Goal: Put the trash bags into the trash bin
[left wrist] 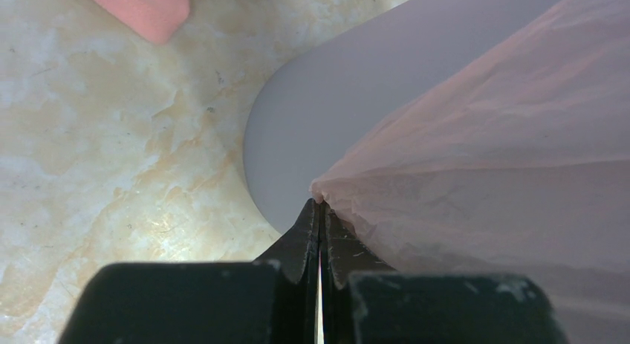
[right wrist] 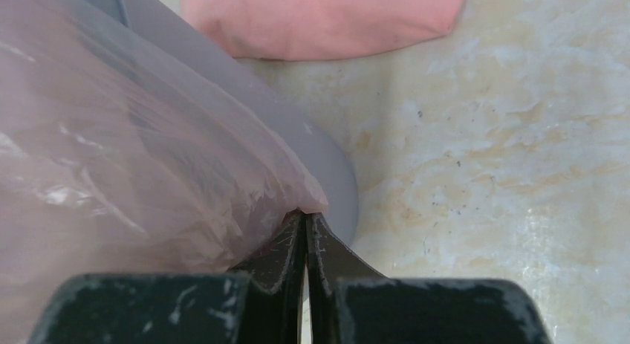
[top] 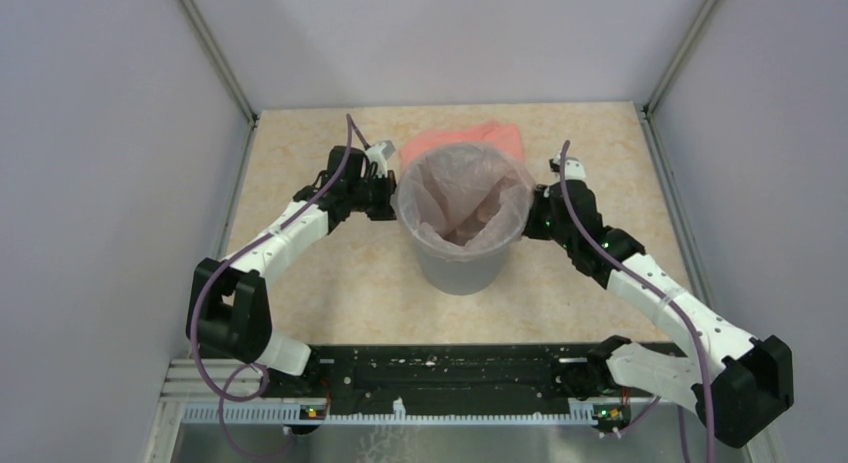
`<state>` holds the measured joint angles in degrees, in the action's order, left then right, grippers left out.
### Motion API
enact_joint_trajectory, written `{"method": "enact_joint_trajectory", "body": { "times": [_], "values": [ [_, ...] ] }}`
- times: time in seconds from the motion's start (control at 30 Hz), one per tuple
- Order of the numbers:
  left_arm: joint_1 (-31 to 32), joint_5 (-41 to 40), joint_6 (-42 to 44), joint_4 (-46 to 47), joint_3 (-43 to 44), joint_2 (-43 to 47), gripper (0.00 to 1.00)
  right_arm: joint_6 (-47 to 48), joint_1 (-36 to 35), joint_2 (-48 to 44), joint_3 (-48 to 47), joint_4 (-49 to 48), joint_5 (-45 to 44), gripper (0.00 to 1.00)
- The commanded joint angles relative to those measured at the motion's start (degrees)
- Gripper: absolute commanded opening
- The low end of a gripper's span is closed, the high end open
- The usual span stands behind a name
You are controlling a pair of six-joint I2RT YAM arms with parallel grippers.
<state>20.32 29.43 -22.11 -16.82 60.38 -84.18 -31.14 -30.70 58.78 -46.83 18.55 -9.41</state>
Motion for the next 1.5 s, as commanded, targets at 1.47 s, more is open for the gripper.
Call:
{"method": "enact_joint_trajectory", "body": {
  "times": [1.47],
  "values": [
    [0.1, -8.7, -2.3, -0.2, -7.3, -1.2, 0.00, -4.2, -5.8, 1.2, 9.0, -1.0, -2.7, 0.10]
  ]
}}
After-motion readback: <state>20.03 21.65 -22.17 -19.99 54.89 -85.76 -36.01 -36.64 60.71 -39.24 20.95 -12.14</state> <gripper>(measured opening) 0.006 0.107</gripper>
